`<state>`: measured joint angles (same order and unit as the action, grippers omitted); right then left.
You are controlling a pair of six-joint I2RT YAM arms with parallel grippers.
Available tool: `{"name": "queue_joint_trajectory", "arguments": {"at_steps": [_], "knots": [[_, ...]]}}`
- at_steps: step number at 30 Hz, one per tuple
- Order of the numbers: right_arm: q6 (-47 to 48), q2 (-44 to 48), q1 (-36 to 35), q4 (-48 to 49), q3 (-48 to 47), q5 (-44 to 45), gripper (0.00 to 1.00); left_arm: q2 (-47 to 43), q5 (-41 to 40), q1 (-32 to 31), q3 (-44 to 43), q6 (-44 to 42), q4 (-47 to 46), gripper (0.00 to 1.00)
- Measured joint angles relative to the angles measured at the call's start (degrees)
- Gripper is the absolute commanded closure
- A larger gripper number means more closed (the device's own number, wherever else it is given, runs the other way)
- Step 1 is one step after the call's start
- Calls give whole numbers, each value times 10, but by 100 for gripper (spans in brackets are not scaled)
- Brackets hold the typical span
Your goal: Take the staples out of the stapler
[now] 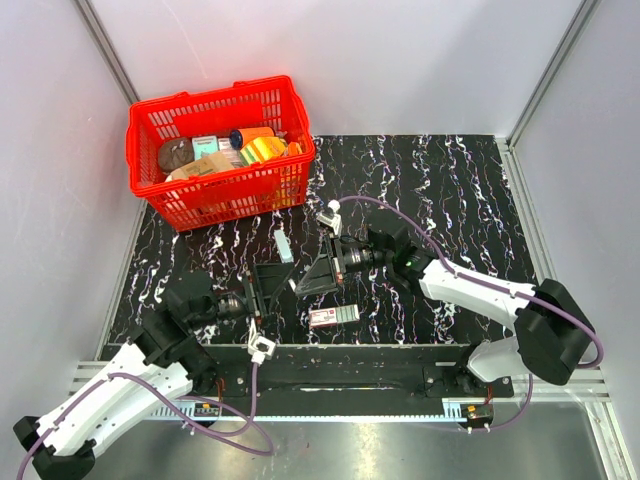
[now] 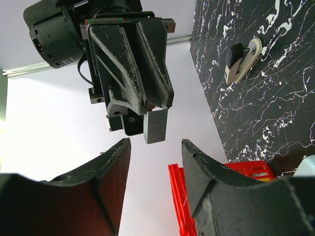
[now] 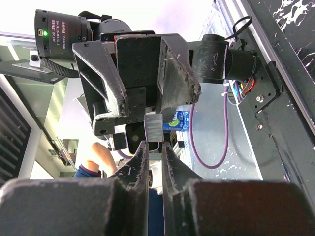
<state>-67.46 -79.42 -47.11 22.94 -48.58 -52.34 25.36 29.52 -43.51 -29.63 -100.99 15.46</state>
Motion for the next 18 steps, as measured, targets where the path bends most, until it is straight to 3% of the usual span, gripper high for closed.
{"name": "queue_joint_trajectory", "arguments": {"at_steps": [4,9,18], "knots": [[-2,0,0,0,0,-5,95,3,2,0,2,-7,0,55],[-8,-4,0,14,0,-9,96,1,9,0,2,-15,-1,70],[-57,-33,0,84,0,-13,96,1,17,0,2,-16,-7,68]]}}
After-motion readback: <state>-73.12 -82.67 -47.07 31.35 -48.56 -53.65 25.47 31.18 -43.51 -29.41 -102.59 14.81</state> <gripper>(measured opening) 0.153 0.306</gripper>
